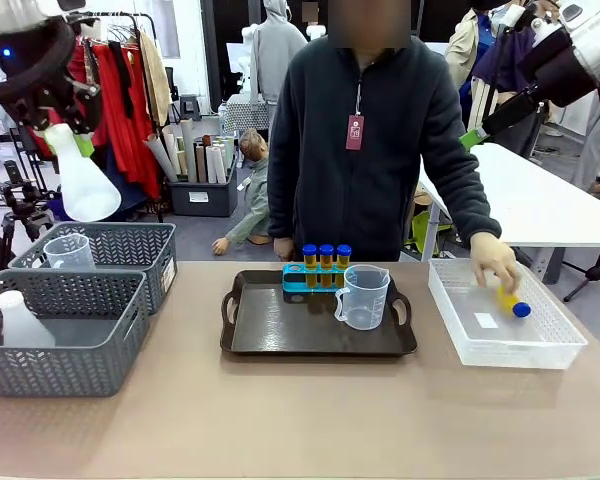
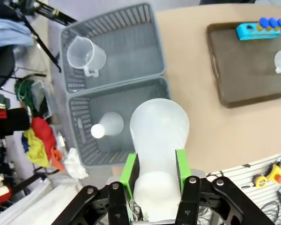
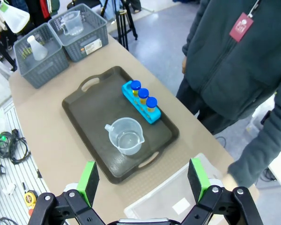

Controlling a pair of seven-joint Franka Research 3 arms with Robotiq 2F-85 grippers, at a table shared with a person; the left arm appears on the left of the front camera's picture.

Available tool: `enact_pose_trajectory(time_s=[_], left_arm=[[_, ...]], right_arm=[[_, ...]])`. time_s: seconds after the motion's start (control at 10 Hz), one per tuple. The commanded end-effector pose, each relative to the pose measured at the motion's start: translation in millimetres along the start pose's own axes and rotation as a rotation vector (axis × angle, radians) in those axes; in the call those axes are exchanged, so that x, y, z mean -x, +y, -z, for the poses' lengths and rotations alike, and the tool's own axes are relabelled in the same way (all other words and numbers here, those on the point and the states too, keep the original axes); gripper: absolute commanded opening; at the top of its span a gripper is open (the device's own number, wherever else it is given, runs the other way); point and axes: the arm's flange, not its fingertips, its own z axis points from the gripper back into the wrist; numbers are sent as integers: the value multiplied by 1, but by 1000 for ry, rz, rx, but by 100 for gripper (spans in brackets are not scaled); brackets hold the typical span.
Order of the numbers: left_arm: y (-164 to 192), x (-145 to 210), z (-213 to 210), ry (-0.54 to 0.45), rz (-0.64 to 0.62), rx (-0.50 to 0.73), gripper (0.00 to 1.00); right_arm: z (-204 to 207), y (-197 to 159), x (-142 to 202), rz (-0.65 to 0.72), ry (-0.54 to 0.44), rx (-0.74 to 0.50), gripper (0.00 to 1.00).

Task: Prepare the laboratory tools.
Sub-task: Pick up one Small flask and place it on the Handle tray.

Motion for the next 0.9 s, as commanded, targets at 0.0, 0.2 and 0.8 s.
enact_pose_trajectory(time_s=[0.0,0.2,0.8], left_arm=[[-2,-9,-13,-3,50,-43,0],[-4,-3,-7,-5,20,-16,0],[-6,-6,-8,-2,29,-26,0]], right_arm=[[-2,0,-1,0,-15,-13,100],[-2,0,-1,0,-15,-13,100],[-2,0,-1,0,-15,-13,100]])
